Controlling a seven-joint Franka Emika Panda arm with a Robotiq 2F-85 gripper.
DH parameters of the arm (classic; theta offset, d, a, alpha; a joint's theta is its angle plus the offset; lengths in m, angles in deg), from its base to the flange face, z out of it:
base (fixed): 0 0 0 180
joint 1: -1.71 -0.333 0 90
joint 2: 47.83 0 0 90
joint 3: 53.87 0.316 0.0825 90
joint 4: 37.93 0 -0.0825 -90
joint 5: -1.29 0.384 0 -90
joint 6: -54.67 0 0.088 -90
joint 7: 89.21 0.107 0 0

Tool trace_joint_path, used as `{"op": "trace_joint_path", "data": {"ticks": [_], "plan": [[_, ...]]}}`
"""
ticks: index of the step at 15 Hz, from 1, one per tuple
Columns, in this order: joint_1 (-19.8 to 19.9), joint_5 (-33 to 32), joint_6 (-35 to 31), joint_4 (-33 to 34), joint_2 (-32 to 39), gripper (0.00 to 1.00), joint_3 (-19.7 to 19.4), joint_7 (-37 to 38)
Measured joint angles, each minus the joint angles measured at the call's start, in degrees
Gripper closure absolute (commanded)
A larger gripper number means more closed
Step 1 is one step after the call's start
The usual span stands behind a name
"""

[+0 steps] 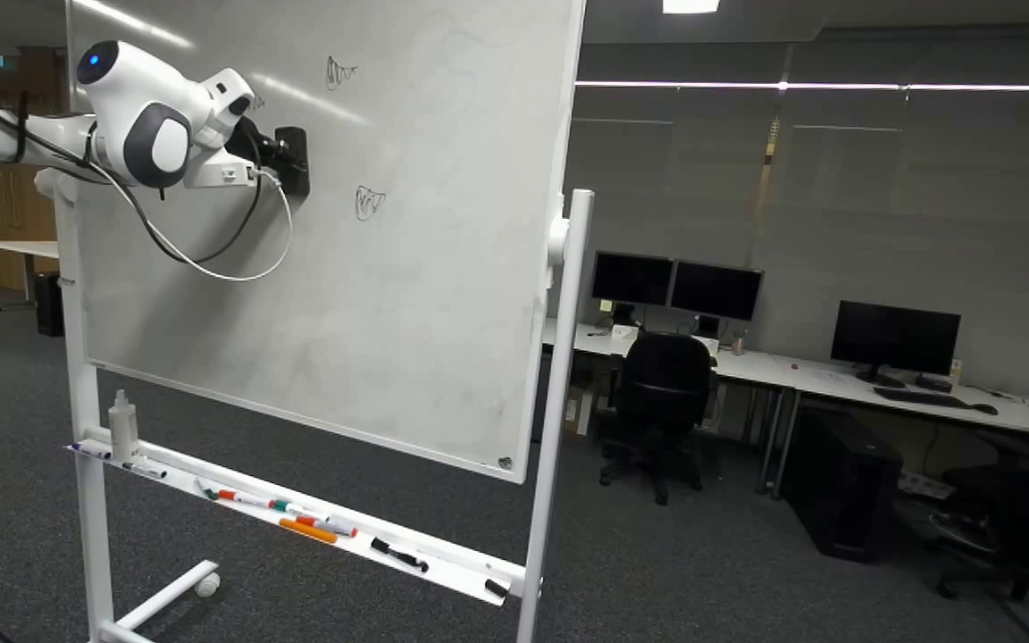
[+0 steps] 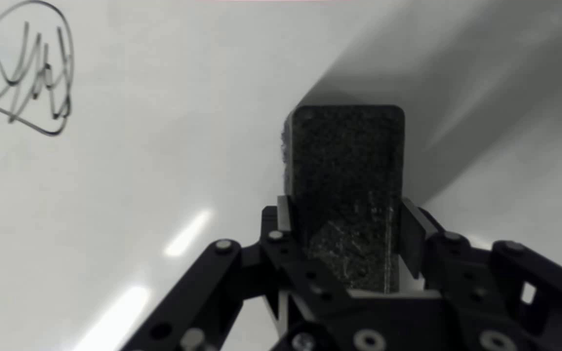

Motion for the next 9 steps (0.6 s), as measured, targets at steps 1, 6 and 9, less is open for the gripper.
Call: {"op": "trace_joint_path", "data": {"ticks": [1, 6, 9], "plan": [[0.03, 0.18, 0.0, 0.12, 0.05, 0.7, -0.96, 0.0], [0.46, 1.56, 0.0, 1.1, 0.62, 0.7, -4.33, 0.0], [0.9, 1.74, 0.0, 1.32, 0.86, 0.7, -4.48, 0.0]]}}
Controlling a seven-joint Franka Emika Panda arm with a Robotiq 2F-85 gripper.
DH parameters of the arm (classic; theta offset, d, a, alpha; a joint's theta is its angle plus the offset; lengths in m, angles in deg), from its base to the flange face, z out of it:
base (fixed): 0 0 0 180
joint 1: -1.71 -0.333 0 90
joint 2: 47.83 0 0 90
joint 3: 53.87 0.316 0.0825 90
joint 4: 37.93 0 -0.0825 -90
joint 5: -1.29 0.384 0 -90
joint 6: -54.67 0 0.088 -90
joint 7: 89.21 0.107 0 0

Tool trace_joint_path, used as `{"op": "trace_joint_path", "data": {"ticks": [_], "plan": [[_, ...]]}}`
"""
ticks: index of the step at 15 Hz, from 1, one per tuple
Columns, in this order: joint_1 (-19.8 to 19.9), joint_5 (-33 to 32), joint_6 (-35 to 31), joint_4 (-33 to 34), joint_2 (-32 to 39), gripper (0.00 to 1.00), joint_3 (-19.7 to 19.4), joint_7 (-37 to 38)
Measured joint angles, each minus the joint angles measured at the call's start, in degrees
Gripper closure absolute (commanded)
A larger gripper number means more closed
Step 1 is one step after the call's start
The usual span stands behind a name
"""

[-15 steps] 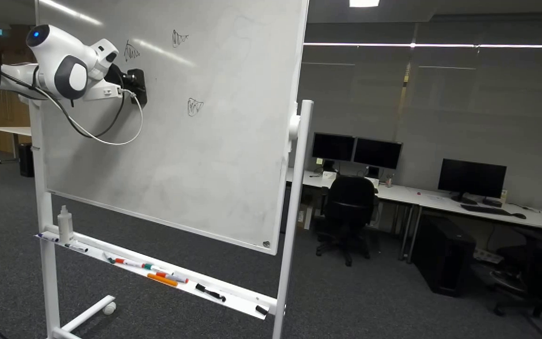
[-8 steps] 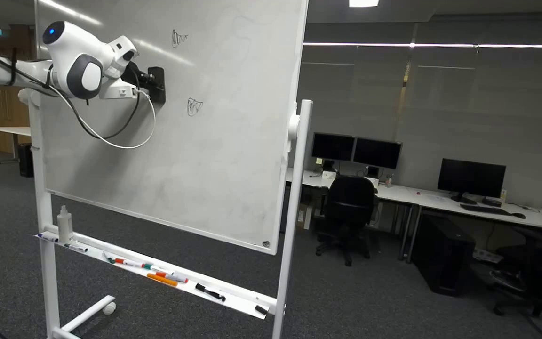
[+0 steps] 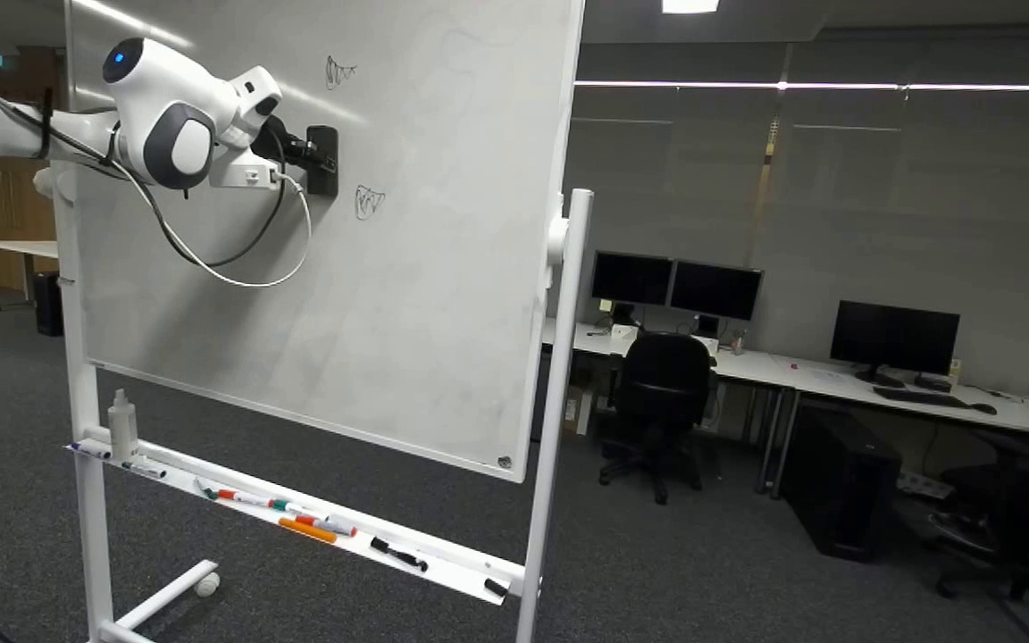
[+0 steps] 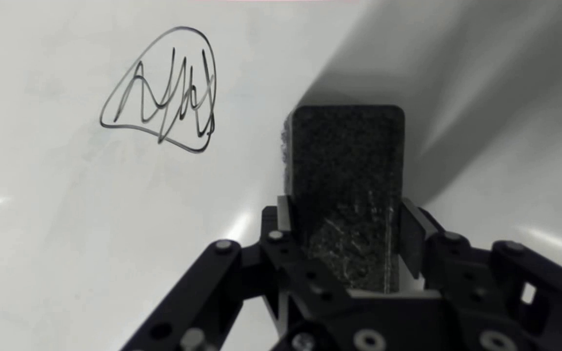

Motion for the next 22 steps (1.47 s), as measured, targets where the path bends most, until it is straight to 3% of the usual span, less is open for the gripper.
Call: {"op": "trace_joint_path", "data": {"ticks": [9, 22], "plan": [[3.8, -3.43, -0.01, -0.21, 0.54, 0.7, 5.57, 0.0], [3.34, -5.84, 3.84, 2.56, 0.89, 0.7, 16.06, 0.0]]}}
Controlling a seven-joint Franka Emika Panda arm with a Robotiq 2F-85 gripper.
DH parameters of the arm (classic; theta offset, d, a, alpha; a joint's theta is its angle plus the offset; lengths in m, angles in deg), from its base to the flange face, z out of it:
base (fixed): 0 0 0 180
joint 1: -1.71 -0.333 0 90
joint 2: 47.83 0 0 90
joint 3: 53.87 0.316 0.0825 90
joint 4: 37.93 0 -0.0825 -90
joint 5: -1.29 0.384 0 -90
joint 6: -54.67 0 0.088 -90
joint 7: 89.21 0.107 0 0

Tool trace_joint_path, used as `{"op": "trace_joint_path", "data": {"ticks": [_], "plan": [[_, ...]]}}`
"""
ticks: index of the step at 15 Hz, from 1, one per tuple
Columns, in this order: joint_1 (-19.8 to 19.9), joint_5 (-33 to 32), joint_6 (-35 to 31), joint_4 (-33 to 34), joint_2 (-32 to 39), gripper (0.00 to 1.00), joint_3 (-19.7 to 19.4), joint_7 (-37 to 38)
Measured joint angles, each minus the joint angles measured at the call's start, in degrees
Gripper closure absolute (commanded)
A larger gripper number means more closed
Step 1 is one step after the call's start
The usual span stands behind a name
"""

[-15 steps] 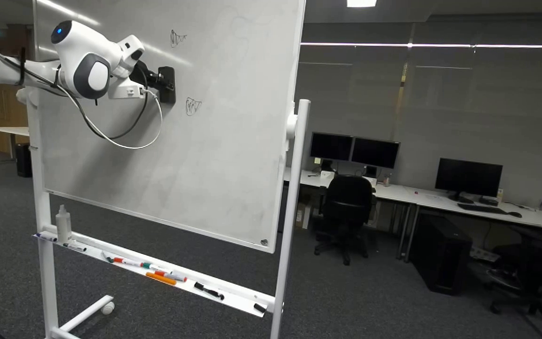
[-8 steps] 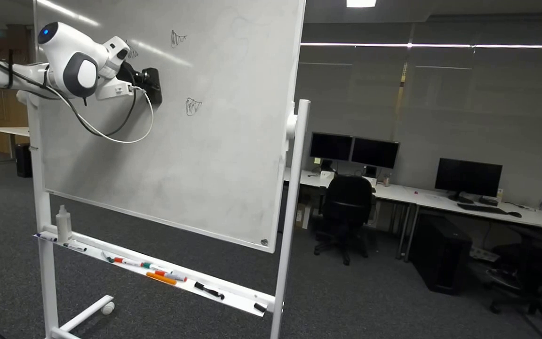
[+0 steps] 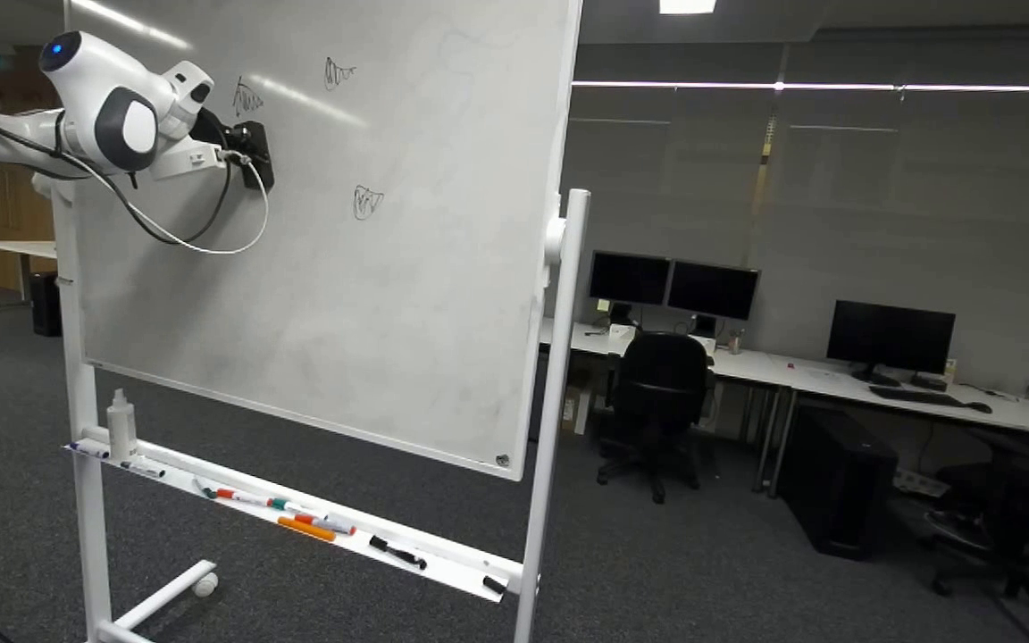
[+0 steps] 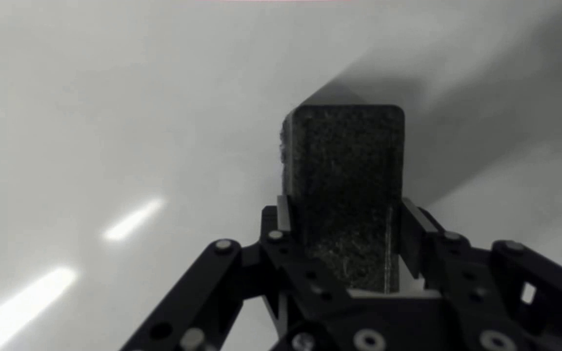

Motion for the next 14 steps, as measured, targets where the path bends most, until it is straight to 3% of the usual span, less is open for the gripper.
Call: {"op": "trace_joint_path", "data": {"ticks": [9, 10, 14], "plan": [[-1.47, -1.53, 5.82, 11.13, 3.96, 0.7, 2.93, 0.0], [-1.51, -1.8, 5.84, 11.96, 4.29, 0.45, 3.15, 0.0], [-1.51, -2.23, 5.84, 13.03, 4.74, 0.45, 3.54, 0.0]]}}
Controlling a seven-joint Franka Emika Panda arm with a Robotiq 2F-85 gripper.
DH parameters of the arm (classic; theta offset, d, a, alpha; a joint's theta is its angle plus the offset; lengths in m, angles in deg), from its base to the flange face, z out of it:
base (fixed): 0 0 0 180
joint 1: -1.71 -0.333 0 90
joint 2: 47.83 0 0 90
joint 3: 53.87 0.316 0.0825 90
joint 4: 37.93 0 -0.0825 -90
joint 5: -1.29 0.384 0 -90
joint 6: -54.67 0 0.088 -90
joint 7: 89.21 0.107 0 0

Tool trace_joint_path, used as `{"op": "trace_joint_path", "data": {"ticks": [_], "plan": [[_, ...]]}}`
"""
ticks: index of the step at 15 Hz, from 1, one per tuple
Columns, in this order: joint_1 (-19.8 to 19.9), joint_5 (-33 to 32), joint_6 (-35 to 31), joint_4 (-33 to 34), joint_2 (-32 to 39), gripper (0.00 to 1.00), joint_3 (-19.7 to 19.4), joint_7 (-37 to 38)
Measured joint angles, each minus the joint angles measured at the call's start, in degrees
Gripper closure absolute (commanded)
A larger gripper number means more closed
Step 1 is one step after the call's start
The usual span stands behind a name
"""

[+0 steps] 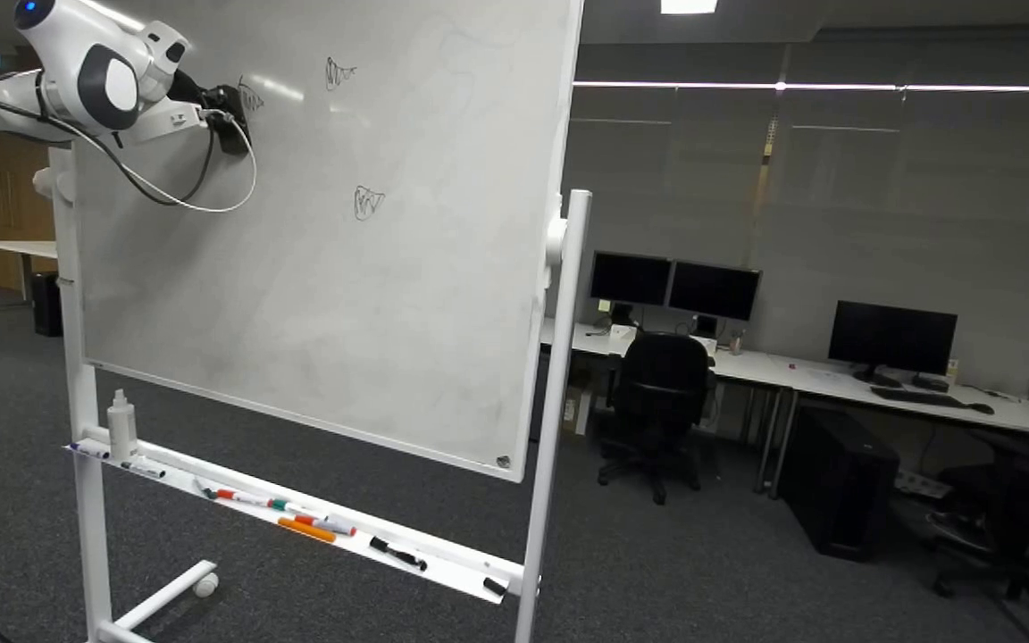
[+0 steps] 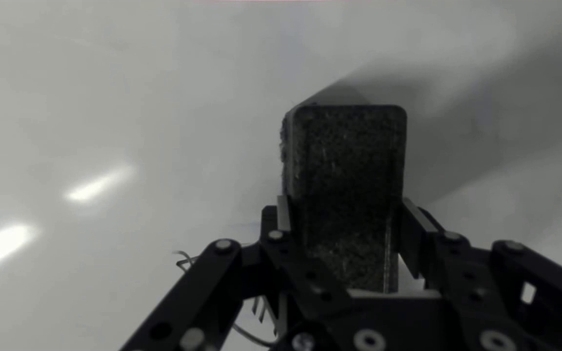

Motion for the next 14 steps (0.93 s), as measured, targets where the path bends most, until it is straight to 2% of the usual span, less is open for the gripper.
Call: {"op": "trace_joint_path", "data": {"ticks": [3, 4, 9, 14], "plan": [[0.0, -0.02, 0.0, 0.05, 0.02, 0.45, 0.02, 0.0], [0.0, -0.03, 0.0, 0.06, 0.02, 0.7, 0.02, 0.0], [0.07, -0.02, 0.49, 0.15, -0.7, 0.7, -0.14, 0.43], [0.23, 0.05, 0.41, 3.47, 0.08, 0.7, -1.71, 0.46]]}}
